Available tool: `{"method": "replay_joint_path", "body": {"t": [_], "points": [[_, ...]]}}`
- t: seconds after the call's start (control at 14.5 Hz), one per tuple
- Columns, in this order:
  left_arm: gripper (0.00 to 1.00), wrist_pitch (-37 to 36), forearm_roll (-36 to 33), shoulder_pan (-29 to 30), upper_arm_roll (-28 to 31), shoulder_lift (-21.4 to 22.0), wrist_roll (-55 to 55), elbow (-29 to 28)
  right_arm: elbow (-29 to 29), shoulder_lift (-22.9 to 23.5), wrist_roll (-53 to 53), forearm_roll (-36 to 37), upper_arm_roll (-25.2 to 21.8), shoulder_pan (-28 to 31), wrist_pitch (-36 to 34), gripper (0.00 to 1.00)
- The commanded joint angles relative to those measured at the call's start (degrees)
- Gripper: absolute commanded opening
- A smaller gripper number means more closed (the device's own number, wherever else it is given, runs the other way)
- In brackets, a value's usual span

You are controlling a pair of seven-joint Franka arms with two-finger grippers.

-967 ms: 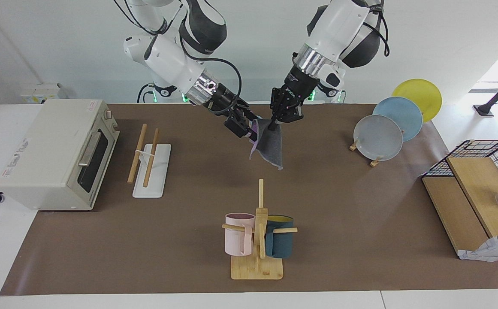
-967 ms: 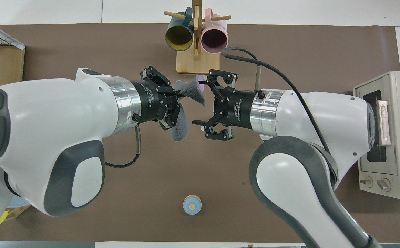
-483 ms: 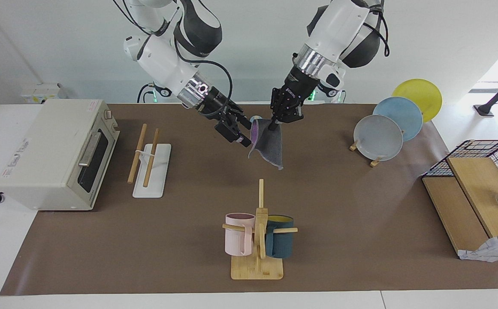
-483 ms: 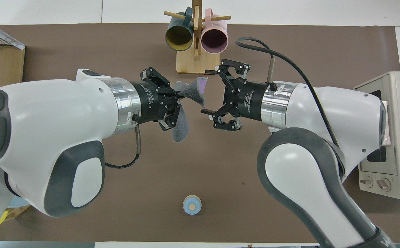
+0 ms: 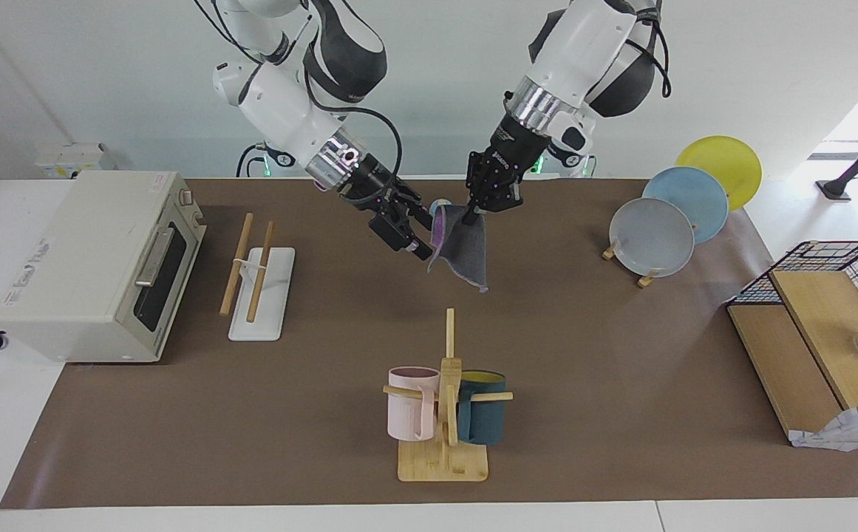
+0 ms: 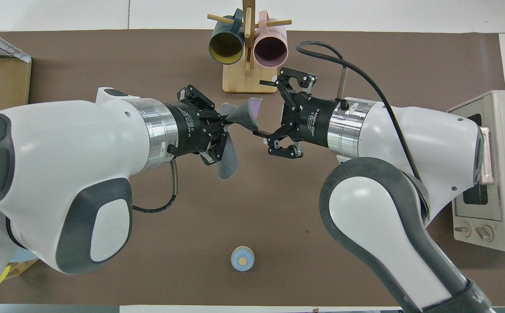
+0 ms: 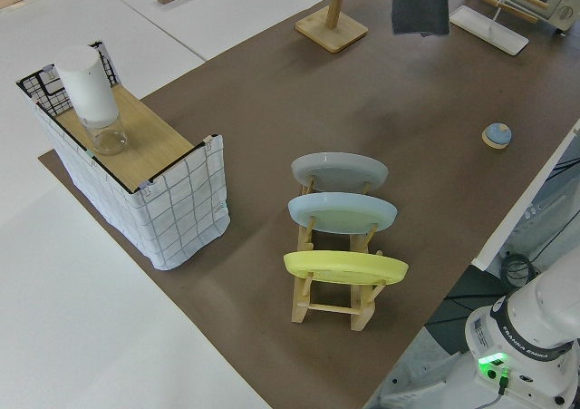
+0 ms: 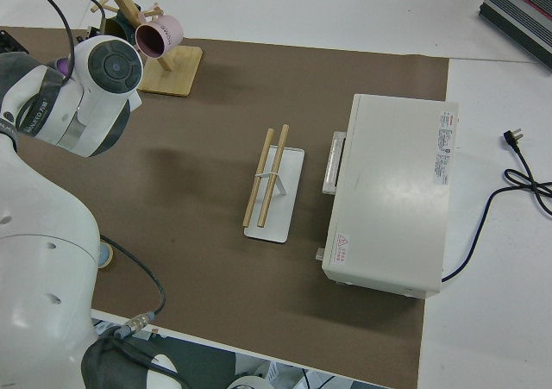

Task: Fold towel and hang on rack
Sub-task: 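Grasp the towel with the right gripper beside the left gripper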

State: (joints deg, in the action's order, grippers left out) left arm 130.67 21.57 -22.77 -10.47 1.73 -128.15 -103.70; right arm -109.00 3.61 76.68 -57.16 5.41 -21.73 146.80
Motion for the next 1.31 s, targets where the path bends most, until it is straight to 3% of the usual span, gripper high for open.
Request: {"method": "replay_joint_path", "body": {"t": [0.0,0.35,0.41,0.55,0.62,1.04,1.24], "points": [[0.00,0.90,0.84,-0.69,0.62,2.05,-0.43,-2.21,3.52,3.50,-1.53,-0.94,0.21,-1.82,3.13,1.00],[0.00,0.90,0.84,-0.69,0.62,2.05,-0.08,-2.21,3.26,3.59,-2.14,-0.76,0.21,-3.76,5.23,1.00],[0.00,0.99,0.75,-0.69,0.62,2.05,-0.08,-2.21,3.00,3.59,-2.93,-0.76,0.21,-4.11,5.94,0.78],[0.00,0.90,0.75,-0.69,0.62,2.05,-0.08,-2.21,3.00,3.59,-5.13,-0.85,0.21,-4.38,6.04,0.17],[0.00,0.99,0.75,-0.69,0.62,2.05,-0.08,-2.21,3.00,3.59,-5.31,-0.85,0.21,-4.38,6.04,0.00],[0.00,0.90,0.75,-0.69,0.62,2.05,-0.08,-2.21,2.82,3.51,-6.88,-0.85,0.21,-4.29,5.77,0.00],[0.00,0.90,0.75,-0.69,0.62,2.05,-0.08,-2.47,1.60,2.98,-13.19,-0.85,0.21,-4.20,5.16,0.00]]}}
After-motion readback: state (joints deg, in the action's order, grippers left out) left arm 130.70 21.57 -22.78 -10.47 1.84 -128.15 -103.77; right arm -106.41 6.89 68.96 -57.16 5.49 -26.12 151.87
